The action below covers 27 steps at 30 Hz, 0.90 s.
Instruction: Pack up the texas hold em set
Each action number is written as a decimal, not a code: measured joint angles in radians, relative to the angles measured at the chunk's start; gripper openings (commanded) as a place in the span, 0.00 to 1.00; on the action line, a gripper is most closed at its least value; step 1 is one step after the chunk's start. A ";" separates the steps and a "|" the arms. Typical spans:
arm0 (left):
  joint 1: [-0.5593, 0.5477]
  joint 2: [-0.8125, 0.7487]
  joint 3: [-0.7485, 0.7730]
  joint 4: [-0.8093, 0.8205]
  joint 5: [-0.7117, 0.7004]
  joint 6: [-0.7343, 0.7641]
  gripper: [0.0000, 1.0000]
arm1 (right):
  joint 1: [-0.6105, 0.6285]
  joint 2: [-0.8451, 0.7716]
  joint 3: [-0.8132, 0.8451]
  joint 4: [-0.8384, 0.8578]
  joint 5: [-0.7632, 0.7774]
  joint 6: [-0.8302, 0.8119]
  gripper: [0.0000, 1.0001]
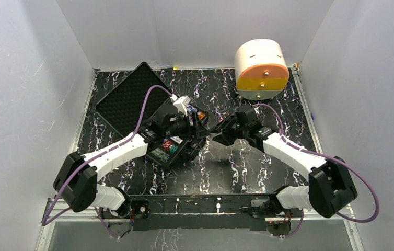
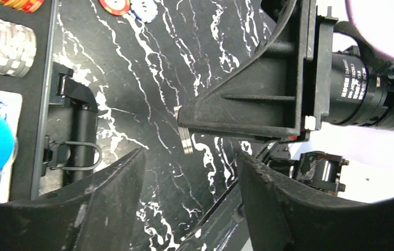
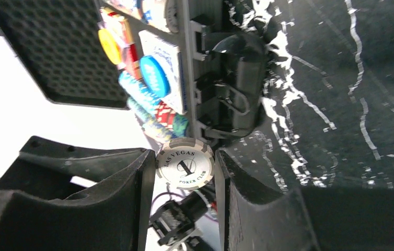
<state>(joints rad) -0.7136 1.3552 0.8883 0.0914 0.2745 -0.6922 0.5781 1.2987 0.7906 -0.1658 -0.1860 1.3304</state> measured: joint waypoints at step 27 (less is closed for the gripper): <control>-0.029 0.094 0.055 -0.002 -0.057 0.126 0.00 | -0.034 -0.023 -0.010 0.088 -0.070 0.047 0.78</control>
<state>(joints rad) -0.7425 1.4490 0.9432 0.0895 0.2176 -0.5663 0.5438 1.2762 0.7803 -0.0776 -0.2562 1.3777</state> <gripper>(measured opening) 0.054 0.752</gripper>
